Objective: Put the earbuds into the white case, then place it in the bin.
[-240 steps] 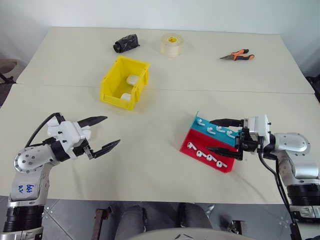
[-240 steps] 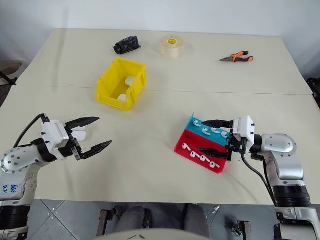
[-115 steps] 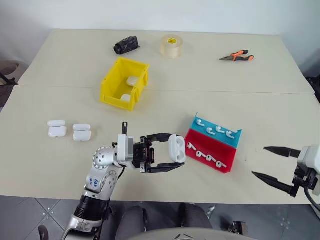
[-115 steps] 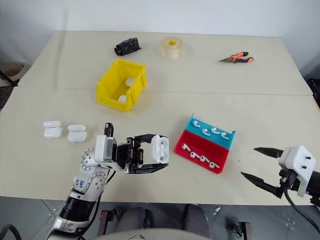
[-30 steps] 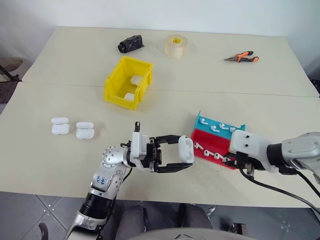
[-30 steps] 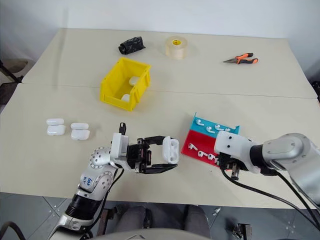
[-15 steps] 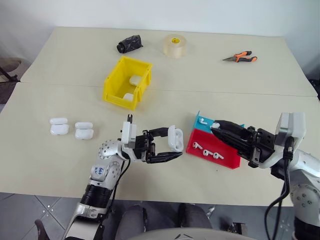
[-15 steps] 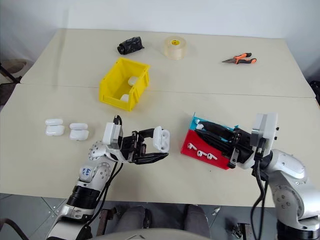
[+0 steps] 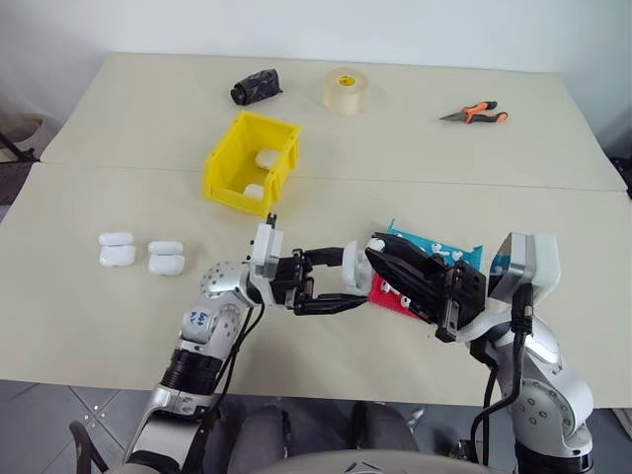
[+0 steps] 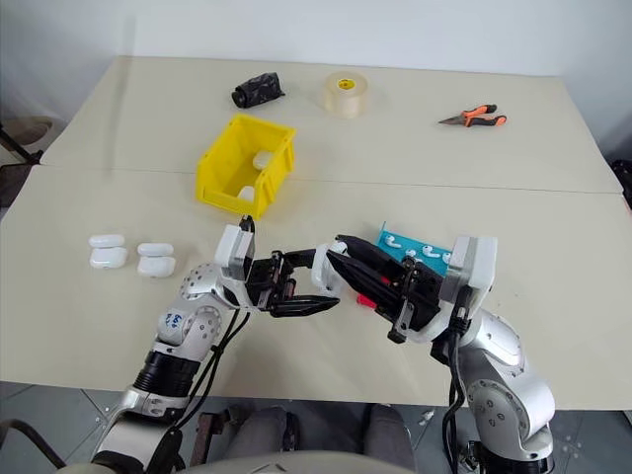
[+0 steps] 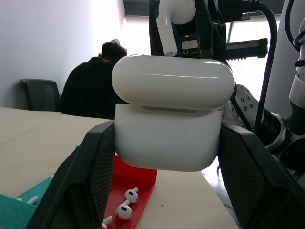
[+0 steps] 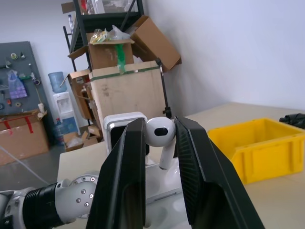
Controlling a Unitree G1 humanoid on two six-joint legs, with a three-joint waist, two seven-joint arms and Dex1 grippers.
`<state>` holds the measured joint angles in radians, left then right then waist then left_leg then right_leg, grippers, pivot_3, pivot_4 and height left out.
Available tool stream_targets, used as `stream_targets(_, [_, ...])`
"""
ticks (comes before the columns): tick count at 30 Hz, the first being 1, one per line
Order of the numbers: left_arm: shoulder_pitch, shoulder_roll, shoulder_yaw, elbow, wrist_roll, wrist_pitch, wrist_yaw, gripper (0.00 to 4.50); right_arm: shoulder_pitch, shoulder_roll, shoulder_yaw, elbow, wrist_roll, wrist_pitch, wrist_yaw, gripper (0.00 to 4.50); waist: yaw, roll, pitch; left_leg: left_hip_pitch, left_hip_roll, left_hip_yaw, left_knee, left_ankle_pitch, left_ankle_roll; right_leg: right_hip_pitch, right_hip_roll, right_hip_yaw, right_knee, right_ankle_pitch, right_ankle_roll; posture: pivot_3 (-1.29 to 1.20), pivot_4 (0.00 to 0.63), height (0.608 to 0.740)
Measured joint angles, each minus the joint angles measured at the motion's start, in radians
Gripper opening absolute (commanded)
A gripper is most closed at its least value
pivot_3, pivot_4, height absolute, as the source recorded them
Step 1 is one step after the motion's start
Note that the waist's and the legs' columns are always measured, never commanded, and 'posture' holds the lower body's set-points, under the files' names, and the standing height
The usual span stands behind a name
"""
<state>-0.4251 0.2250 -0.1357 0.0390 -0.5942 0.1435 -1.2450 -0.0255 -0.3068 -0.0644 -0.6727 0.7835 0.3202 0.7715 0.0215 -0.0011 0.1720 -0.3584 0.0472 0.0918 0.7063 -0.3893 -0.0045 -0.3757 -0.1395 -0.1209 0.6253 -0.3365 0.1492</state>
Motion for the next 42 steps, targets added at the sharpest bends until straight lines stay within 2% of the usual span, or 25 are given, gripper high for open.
stream_targets(10, [-0.002,0.001,0.000,-0.036,-0.006,0.037,0.006,2.81,-0.004,0.033,0.059,0.095,-0.053,-0.091,0.003,0.70,0.001,0.000,0.000,0.000,0.000,0.000,0.000,0.000,0.000,0.000,0.000,0.000,0.000,0.000,0.000,0.00,0.150,0.740])
stream_targets(35, [0.003,-0.002,0.015,-0.045,-0.006,0.060,0.021,2.81,0.013,0.023,0.100,0.189,-0.117,-0.215,0.048,0.70,0.001,0.000,0.000,0.000,0.000,0.000,0.000,0.000,0.000,0.000,0.000,0.000,0.000,0.000,0.000,0.00,0.150,0.740])
stream_targets(39, [0.003,-0.002,0.015,-0.045,-0.005,0.065,0.015,2.81,0.008,-0.012,0.095,0.190,-0.102,-0.197,0.049,1.78,0.001,0.000,0.000,0.000,0.000,0.000,0.000,0.000,0.000,0.000,0.000,0.000,0.000,0.000,0.000,0.00,0.150,0.740])
stream_targets(42, [0.003,-0.004,0.015,-0.045,-0.005,0.065,0.011,2.81,0.006,-0.030,0.090,0.190,-0.069,-0.181,0.055,2.80,0.001,0.000,0.000,0.000,0.000,0.000,0.000,0.000,0.000,0.000,0.000,0.000,0.000,0.000,0.000,0.00,0.150,0.740])
